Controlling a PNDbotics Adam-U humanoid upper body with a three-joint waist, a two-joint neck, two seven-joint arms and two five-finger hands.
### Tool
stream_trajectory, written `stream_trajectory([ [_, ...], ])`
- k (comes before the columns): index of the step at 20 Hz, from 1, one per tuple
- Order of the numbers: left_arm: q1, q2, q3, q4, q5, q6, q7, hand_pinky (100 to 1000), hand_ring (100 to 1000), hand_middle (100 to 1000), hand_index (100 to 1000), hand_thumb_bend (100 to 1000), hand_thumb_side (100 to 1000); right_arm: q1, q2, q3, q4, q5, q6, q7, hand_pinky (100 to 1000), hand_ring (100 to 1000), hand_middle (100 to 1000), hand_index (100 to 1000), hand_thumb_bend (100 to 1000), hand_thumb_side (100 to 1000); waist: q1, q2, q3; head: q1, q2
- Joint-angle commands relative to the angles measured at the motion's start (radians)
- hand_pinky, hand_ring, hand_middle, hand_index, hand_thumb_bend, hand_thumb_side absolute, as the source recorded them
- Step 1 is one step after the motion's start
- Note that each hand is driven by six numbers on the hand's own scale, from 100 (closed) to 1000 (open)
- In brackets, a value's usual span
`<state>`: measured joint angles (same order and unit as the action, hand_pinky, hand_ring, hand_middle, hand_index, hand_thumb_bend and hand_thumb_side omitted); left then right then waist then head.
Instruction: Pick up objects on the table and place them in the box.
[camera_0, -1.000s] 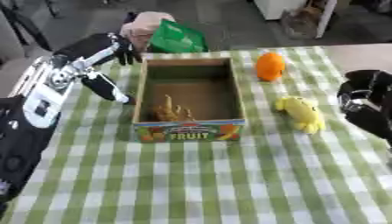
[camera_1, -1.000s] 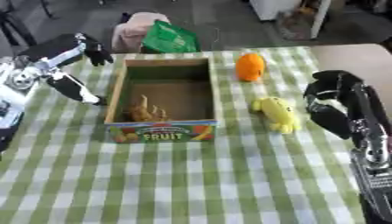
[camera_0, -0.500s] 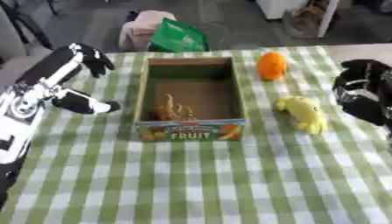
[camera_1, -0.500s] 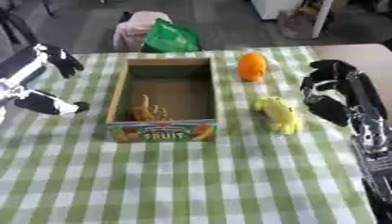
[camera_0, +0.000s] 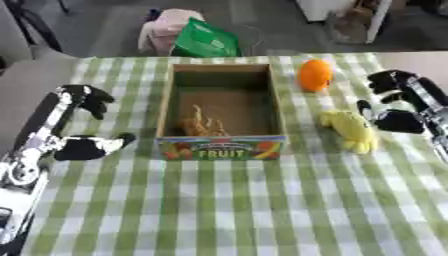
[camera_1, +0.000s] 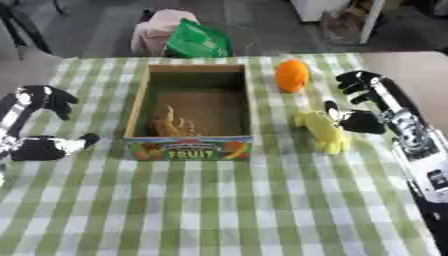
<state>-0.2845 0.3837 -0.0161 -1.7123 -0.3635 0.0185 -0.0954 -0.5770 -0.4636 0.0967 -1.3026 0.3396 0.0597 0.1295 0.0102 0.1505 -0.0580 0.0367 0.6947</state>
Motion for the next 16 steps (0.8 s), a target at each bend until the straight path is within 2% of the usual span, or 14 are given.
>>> stream_trajectory([
  [1, 0.003, 0.005, -0.003, -0.019, 0.054, -0.003, 0.035, 692, 492, 465, 648, 666, 100, -0.036, -0.022, 0.005, 0.05, 0.042, 0.009, 0.002, 696, 768, 710, 801, 349, 100, -0.001, -0.01, 0.002, -0.005, 0.008],
  [4, 0.012, 0.022, 0.004, -0.015, 0.21, -0.004, 0.032, 693, 492, 465, 648, 666, 100, -0.05, -0.012, 0.009, 0.103, 0.08, 0.025, -0.009, 691, 760, 702, 802, 390, 127, -0.002, -0.01, 0.006, -0.009, 0.008],
  [6, 0.016, 0.029, 0.01, -0.015, 0.262, -0.003, 0.028, 693, 492, 465, 648, 666, 100, -0.055, -0.006, 0.01, 0.127, 0.097, 0.032, -0.015, 688, 755, 696, 802, 404, 135, -0.002, -0.009, 0.009, -0.007, 0.007],
  [16, 0.029, 0.021, 0.014, -0.015, 0.286, -0.005, 0.018, 694, 492, 465, 649, 665, 100, -0.06, 0.008, 0.016, 0.184, 0.158, 0.049, 0.002, 685, 746, 688, 802, 424, 160, 0.0, -0.007, 0.011, -0.012, 0.01],
])
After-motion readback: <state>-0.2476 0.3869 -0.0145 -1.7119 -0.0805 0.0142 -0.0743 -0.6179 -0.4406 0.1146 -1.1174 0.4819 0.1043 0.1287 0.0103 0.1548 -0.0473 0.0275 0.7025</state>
